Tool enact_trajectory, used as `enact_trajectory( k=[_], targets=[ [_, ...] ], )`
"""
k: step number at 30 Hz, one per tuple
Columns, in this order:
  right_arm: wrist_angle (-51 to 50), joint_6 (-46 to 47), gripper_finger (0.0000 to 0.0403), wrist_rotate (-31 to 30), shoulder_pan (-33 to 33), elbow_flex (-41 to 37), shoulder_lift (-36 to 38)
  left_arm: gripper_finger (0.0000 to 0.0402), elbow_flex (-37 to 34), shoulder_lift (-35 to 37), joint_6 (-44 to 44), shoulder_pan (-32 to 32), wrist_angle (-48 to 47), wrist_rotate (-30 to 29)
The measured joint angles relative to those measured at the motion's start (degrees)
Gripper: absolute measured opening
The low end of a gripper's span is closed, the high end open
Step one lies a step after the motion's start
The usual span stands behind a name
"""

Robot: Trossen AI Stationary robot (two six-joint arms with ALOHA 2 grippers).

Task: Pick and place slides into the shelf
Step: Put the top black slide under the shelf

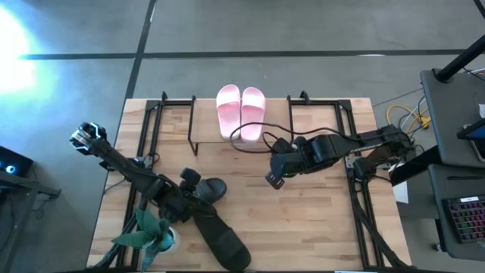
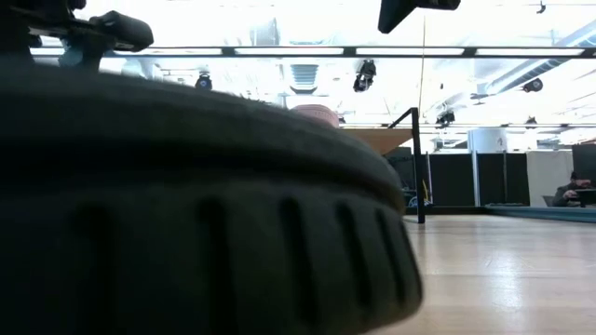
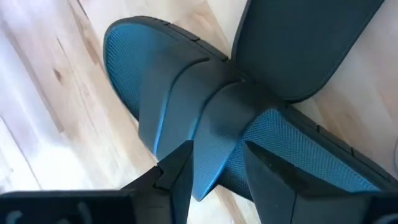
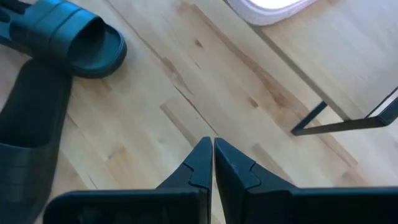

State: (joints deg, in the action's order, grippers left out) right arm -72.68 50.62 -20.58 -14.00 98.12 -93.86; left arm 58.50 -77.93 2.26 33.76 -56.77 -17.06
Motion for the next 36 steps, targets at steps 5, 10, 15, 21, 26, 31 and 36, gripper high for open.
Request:
enact_trajectory(
  k=[5, 10, 15, 21, 26, 31, 36],
  targets=[
    [-0.1, 1.3, 0.0009, 0.0, -0.4, -2.1, 0.0, 0.0125, 0.0, -1.9, -1.2, 0.0, 1.0, 0.3],
    [-0.1, 1.5, 0.0009, -0.1, -0.5, -2.8, 0.0, 0.0125, -0.3, -4.2, -1.5, 0.0, 1.9, -0.7],
    [-0.1, 1.5, 0.0009, -0.3, -0.5, -2.8, 0.1, 0.0124, -0.7, -7.3, -2.7, -0.5, 2.9, -7.6],
    [-0.1, 1.5, 0.0009, -0.6, -0.5, -2.8, 0.1, 0.0065, -0.3, -8.2, -2.7, -3.5, 3.3, -10.5],
    [-0.1, 3.6, 0.0009, -4.9, -1.0, -2.8, 0.9, 0.0008, 0.5, -7.2, -2.6, -6.6, 3.3, -11.5],
    [-0.3, 6.7, 0.0009, -10.5, -1.9, -2.8, 3.4, 0.0003, 4.8, -6.5, -0.8, -10.3, 3.0, -14.0],
    [-1.0, 9.2, 0.0009, -12.2, -2.0, -2.8, 5.7, 0.0002, 10.2, -8.5, 2.0, -14.7, 2.3, -16.5]
  ],
)
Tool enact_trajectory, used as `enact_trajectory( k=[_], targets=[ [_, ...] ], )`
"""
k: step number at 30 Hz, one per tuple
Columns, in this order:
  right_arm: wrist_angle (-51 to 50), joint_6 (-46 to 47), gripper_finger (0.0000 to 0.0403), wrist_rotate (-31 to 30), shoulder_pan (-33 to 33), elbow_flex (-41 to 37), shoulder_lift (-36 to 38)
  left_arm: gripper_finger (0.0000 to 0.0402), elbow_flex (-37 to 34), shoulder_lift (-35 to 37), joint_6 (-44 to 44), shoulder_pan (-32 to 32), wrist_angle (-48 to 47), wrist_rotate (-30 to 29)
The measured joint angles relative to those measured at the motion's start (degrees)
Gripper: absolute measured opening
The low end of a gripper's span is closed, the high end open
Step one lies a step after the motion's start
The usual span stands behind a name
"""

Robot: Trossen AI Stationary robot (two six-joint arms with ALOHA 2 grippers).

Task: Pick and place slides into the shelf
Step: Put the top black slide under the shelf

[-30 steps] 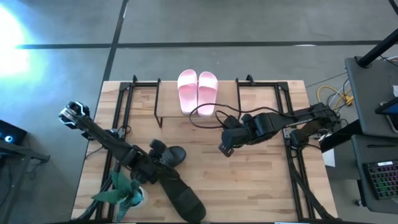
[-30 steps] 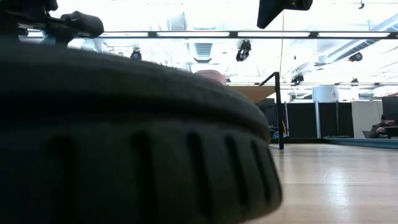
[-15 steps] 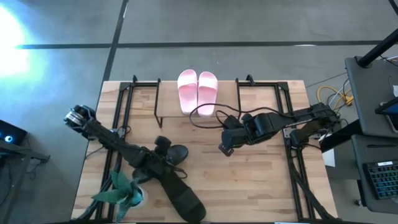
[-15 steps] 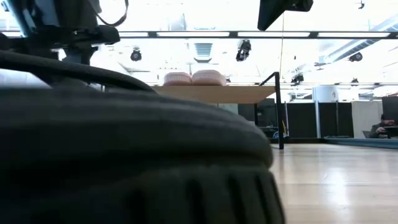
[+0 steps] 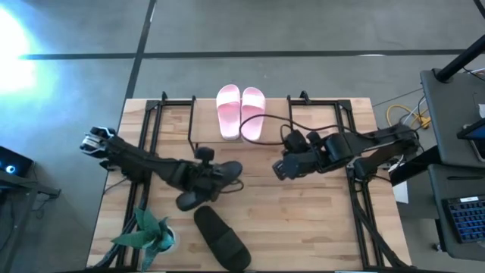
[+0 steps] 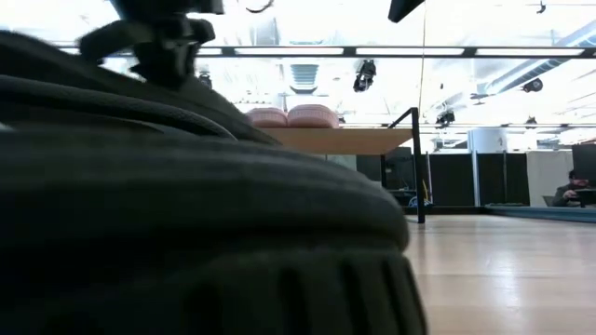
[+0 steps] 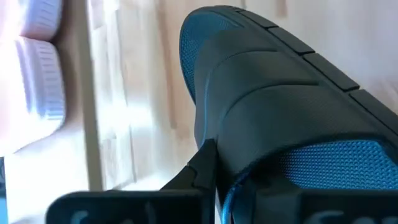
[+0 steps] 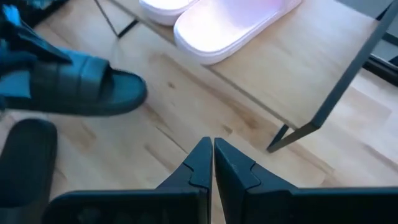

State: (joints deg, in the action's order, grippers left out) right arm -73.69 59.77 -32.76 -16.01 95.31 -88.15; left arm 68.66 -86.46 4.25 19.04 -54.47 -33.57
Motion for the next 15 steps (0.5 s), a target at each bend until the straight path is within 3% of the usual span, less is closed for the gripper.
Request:
enact_trajectory(
  k=[10, 15],
  targets=[
    [-2.8, 4.8, 0.0009, -0.5, 0.0, -0.6, 0.8, 0.0001, 10.4, -15.6, 7.6, -6.4, -10.8, -0.2],
    [-2.8, 6.7, 0.0009, -0.7, 0.0, -1.9, 0.7, 0.0000, 15.8, -22.9, 11.7, -7.8, -15.2, -4.4]
  ],
)
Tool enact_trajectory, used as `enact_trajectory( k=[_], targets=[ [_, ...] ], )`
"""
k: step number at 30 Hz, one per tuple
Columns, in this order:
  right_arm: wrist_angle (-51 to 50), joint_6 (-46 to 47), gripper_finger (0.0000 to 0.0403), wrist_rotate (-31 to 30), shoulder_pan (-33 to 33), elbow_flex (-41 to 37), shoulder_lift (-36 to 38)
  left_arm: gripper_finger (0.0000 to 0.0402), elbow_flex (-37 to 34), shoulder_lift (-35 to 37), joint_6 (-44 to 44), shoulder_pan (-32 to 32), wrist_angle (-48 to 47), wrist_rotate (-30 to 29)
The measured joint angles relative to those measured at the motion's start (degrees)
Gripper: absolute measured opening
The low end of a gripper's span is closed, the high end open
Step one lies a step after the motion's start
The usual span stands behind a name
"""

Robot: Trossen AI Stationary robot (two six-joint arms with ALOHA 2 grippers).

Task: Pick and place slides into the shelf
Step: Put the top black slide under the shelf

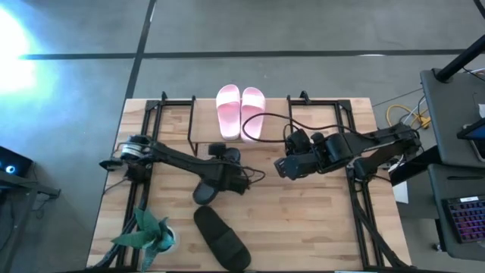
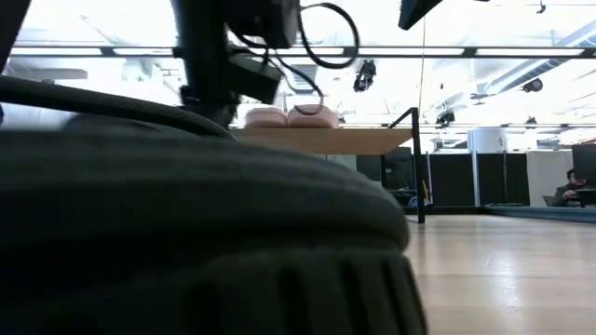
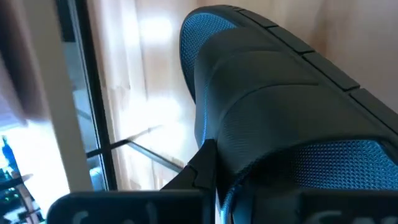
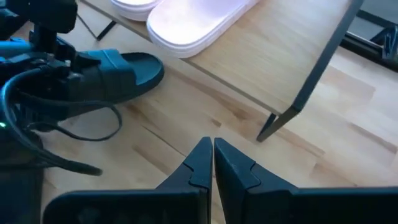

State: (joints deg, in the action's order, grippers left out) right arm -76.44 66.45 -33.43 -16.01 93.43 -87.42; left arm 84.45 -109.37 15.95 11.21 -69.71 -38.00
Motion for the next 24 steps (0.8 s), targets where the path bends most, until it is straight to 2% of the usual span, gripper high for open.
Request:
enact_trajectory(
  k=[5, 10, 24],
  targets=[
    [-0.1, 1.1, 0.0009, -0.3, 0.0, -1.1, 0.0, 0.0000, 2.9, -1.6, 0.3, -1.5, 1.4, -2.2],
    [0.0, 1.1, 0.0009, -0.3, 0.0, -1.2, 0.0, 0.0004, 3.4, -1.8, 2.1, -3.7, 1.1, -1.2],
    [-1.1, -0.9, 0.0009, -0.7, 0.0, -1.2, 0.0, 0.0096, 3.3, -1.8, 3.2, -3.8, 0.6, 0.5]
  ],
)
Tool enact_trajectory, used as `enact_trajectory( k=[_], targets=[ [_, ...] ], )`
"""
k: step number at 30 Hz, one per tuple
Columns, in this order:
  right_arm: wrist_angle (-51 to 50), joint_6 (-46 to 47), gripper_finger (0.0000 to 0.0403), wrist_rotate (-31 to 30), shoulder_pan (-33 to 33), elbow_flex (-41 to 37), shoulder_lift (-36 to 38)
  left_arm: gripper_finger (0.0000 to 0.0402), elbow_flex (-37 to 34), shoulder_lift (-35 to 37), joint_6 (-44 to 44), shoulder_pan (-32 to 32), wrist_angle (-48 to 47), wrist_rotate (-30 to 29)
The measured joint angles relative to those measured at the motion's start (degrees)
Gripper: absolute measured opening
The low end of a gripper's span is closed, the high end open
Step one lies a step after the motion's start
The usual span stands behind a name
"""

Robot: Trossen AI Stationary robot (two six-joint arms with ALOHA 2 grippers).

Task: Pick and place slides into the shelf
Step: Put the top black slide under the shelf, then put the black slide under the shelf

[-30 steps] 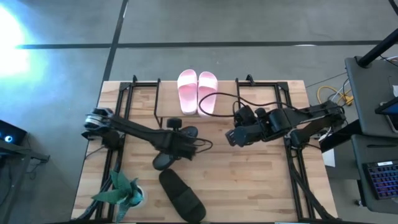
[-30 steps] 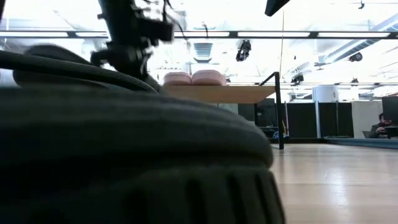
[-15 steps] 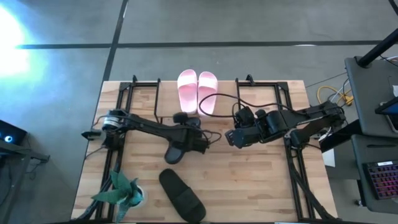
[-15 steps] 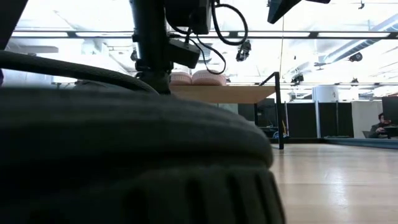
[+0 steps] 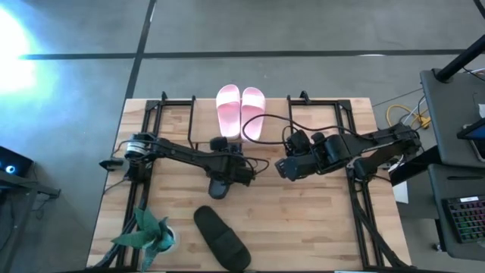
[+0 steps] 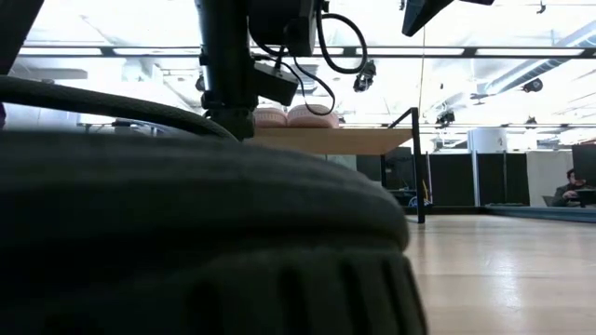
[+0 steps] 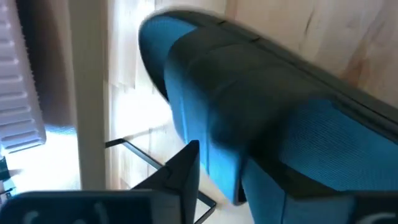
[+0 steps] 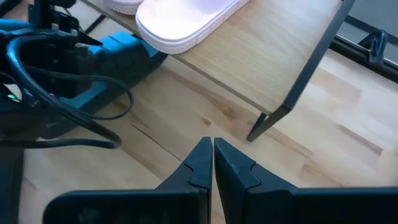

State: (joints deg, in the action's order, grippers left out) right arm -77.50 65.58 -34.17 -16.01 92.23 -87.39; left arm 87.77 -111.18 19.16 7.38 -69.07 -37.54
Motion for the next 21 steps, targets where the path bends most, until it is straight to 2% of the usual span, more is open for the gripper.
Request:
enact_trajectory(
  k=[7, 11, 15, 21],
  targets=[
    [-0.5, -0.2, 0.0009, 0.0, 0.0, 0.0, 0.1, 0.0137, 1.6, 0.6, -0.5, 1.0, -0.6, 8.3],
    [-1.0, -0.2, 0.0009, 0.0, 0.0, 0.0, 0.3, 0.0145, 3.1, 2.5, -0.1, 3.0, -0.6, 9.1],
    [-1.9, -0.2, 0.0009, 0.2, 0.0, 0.0, 0.5, 0.0146, 4.0, 7.0, 2.0, 5.7, -0.4, 9.8],
    [-1.1, -2.5, 0.0009, 5.2, -0.9, 0.0, 0.5, 0.0145, 3.1, 16.3, 3.2, 11.7, 0.2, 11.0]
  ],
)
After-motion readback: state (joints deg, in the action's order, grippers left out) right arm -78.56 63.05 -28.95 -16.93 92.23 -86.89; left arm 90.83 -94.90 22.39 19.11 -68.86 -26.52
